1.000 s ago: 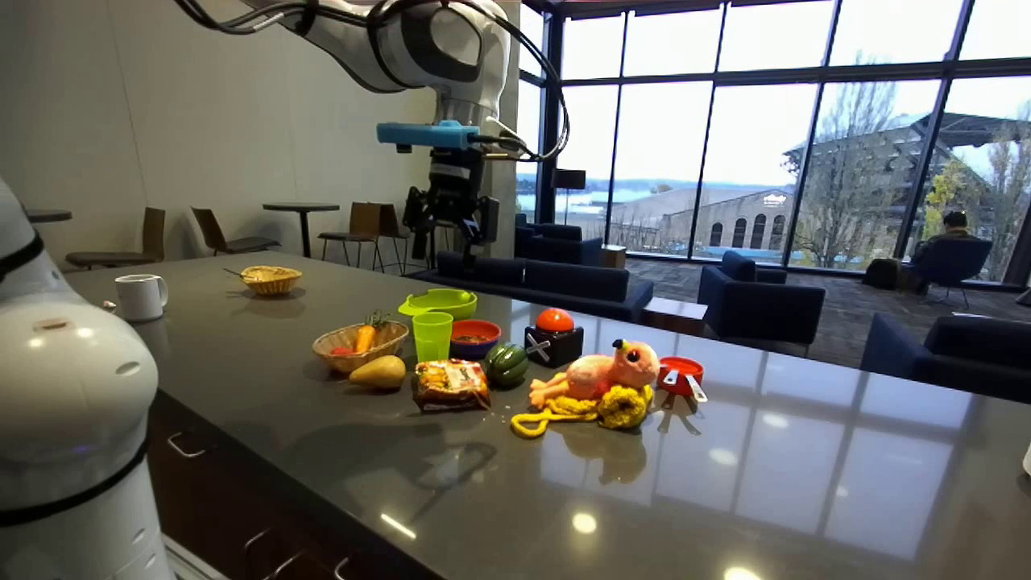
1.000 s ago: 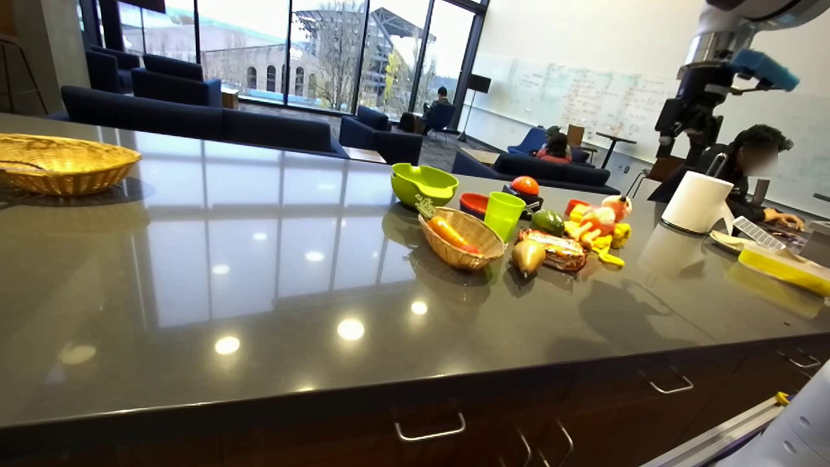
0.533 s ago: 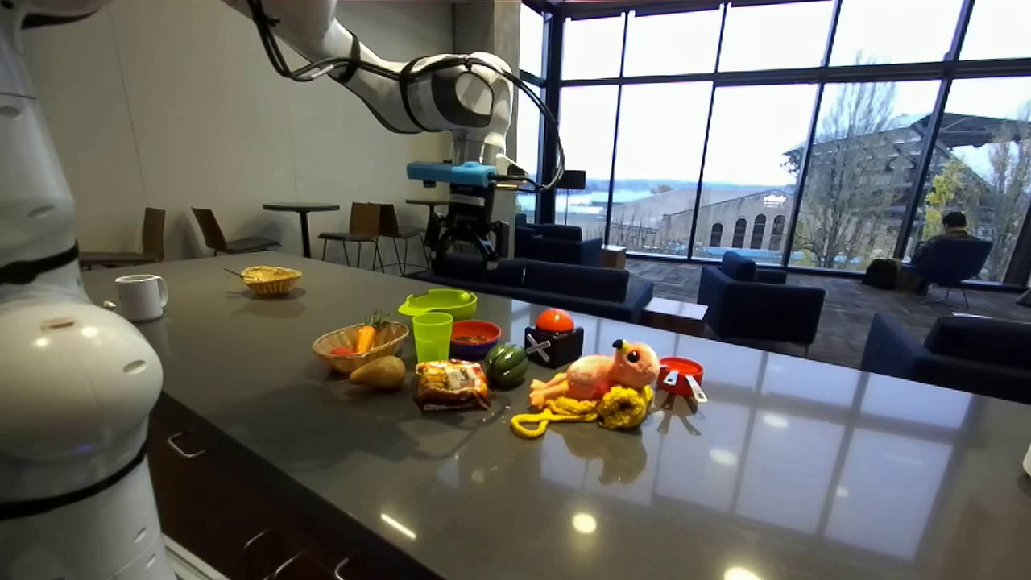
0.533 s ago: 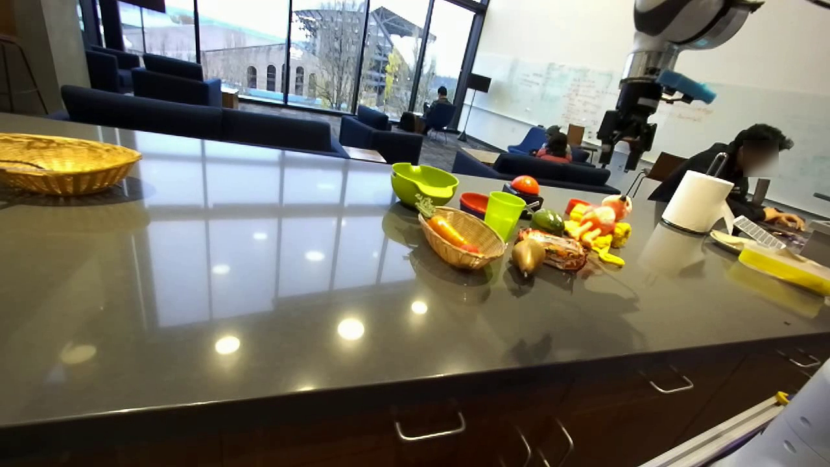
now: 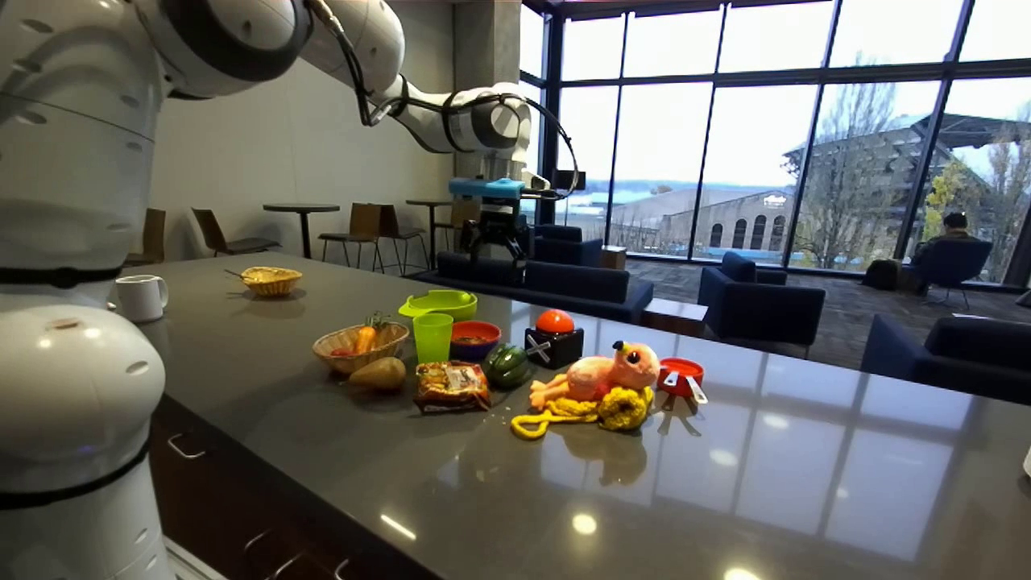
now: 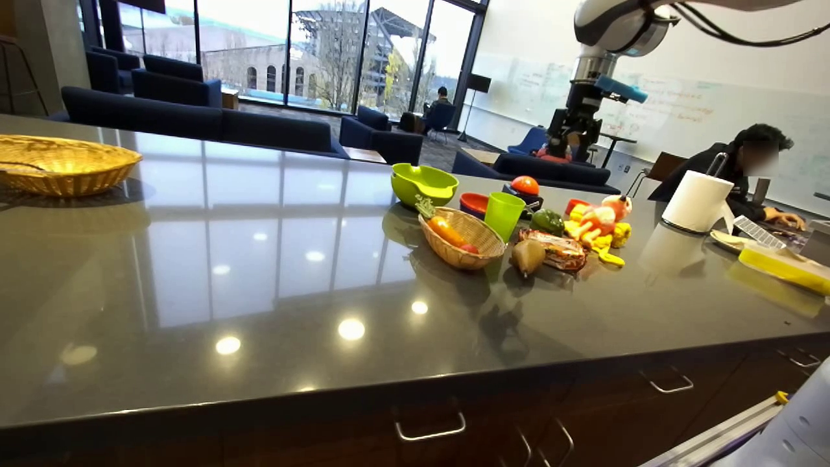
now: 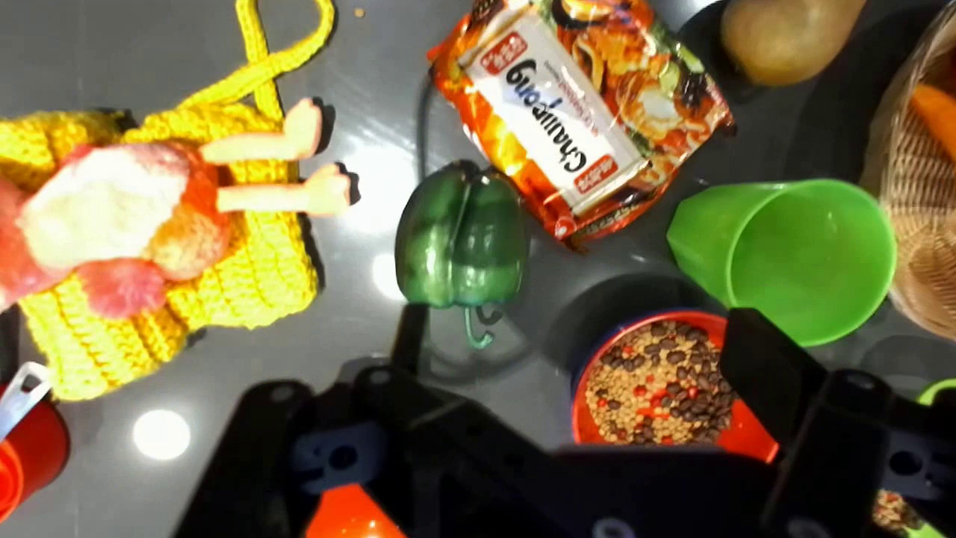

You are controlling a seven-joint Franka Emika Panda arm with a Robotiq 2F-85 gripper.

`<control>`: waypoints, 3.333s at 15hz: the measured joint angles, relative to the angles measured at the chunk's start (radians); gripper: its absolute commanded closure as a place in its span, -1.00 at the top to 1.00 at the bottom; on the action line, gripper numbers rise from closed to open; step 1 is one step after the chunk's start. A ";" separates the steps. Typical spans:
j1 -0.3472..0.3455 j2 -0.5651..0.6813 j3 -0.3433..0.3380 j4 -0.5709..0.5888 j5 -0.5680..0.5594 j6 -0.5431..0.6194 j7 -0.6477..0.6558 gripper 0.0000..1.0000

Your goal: Press on the big orange button

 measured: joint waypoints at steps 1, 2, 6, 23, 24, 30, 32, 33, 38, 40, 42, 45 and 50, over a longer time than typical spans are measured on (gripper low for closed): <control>-0.005 0.045 -0.002 0.055 0.000 -0.001 0.000 1.00; -0.011 0.090 -0.005 0.108 0.000 -0.001 0.000 1.00; -0.058 0.256 -0.001 0.313 0.000 -0.005 0.000 0.46; -0.105 0.640 0.029 0.816 0.010 -0.007 0.048 -1.00; -0.106 0.658 0.029 0.828 0.010 -0.005 0.056 -1.00; -0.108 0.710 0.031 0.902 0.010 -0.007 0.080 -1.00; -0.105 0.712 0.035 0.920 0.010 -0.007 0.080 -1.00; -0.101 0.712 0.036 0.934 0.010 -0.007 0.080 -1.00; -0.076 0.686 0.035 1.001 0.007 -0.008 0.080 -1.00; -0.072 0.676 0.033 1.008 0.004 -0.008 0.081 -1.00; -0.072 0.677 0.029 1.008 0.002 -0.009 0.084 -1.00; -0.081 0.688 0.023 0.997 0.001 -0.019 0.093 -1.00; -0.104 0.724 0.018 0.982 0.002 -0.056 0.112 -1.00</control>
